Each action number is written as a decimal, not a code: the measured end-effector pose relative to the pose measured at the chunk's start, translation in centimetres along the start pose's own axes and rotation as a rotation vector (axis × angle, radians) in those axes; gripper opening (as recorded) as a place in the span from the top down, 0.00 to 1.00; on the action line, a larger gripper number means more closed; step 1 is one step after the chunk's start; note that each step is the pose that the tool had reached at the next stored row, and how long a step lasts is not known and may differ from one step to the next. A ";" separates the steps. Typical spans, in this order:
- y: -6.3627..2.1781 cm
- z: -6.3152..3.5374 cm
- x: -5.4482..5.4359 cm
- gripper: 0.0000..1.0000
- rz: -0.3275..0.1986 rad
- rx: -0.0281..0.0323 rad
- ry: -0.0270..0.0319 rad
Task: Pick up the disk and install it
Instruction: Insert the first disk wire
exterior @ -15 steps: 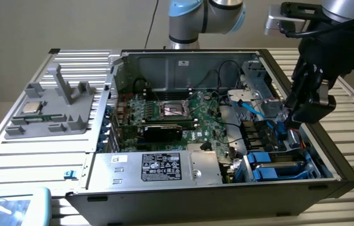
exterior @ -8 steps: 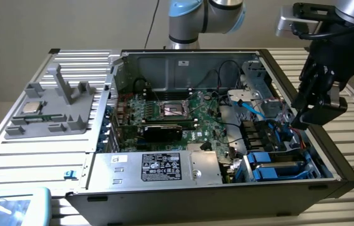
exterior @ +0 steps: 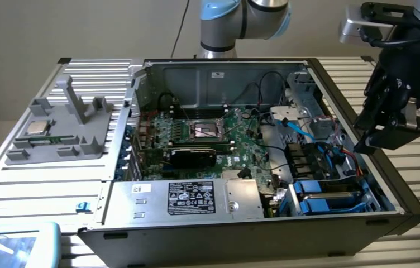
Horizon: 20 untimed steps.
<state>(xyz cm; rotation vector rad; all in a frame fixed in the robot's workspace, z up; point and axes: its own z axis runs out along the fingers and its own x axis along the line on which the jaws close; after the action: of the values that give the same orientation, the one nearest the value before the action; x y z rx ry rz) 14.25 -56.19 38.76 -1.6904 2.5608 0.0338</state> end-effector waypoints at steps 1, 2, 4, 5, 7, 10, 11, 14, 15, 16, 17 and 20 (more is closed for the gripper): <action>-0.10 -0.02 0.2 0.47 0.000 -0.0034 -0.0078; -0.19 -0.03 0.4 0.47 0.001 -0.0072 -0.0166; -0.39 -0.07 0.9 0.47 0.002 -0.0157 -0.0355; -0.43 -0.06 1.0 0.47 0.002 -0.0180 -0.0406; -0.44 -0.08 1.0 0.47 0.002 -0.0179 -0.0404; -0.63 -0.07 1.1 0.47 0.002 -0.0184 -0.0412; -0.77 -0.10 1.2 0.47 0.002 -0.0192 -0.0433; -1.05 -0.17 1.4 0.47 0.001 -0.0220 -0.0491; -1.08 -0.17 1.5 0.47 0.000 -0.0225 -0.0496; -1.09 -0.18 1.5 0.47 -0.005 -0.0230 -0.0498; -1.10 -0.18 1.6 0.47 -0.010 -0.0235 -0.0499; -1.03 -0.19 1.7 0.47 -0.031 -0.0258 -0.0504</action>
<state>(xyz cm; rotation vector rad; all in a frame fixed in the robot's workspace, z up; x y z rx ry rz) 14.54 -58.13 38.85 -1.7155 2.5079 0.1067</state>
